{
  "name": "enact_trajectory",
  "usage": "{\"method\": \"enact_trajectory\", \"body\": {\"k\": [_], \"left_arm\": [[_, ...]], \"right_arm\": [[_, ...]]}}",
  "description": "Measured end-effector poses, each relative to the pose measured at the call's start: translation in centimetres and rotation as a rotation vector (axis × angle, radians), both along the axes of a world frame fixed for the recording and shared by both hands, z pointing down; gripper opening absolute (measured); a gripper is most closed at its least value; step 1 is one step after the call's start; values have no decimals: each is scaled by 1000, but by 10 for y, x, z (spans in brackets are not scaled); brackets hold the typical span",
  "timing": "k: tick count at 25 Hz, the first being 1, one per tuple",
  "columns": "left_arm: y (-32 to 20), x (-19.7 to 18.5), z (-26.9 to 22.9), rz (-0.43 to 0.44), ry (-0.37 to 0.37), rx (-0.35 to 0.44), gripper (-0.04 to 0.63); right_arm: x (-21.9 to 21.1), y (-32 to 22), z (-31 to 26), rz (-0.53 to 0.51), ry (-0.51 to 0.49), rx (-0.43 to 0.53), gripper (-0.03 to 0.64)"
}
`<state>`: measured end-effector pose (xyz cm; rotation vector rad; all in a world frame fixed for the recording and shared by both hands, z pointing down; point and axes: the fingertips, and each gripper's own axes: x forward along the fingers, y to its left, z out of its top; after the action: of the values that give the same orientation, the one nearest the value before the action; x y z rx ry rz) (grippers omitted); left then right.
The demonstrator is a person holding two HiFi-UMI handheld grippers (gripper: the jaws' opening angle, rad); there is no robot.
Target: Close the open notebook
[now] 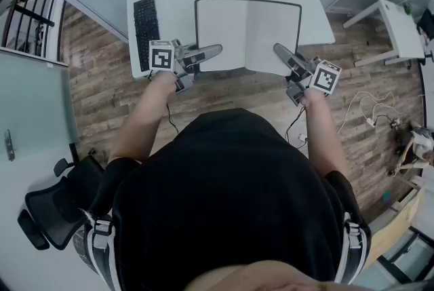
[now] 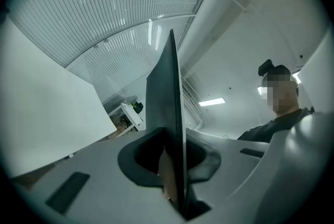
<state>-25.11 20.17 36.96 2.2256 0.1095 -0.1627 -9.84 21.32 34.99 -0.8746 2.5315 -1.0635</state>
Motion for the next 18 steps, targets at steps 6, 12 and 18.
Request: {"method": "enact_trajectory", "body": {"k": [6, 12, 18], "left_arm": [[2, -1, 1, 0, 7, -10, 58], [3, -3, 3, -2, 15, -17, 58], [2, -2, -1, 0, 33, -24, 58]], "right_arm": [[2, 1, 3, -1, 5, -16, 61], [-1, 2, 3, -7, 7, -14, 61], [3, 0, -1, 4, -30, 2, 61]]}}
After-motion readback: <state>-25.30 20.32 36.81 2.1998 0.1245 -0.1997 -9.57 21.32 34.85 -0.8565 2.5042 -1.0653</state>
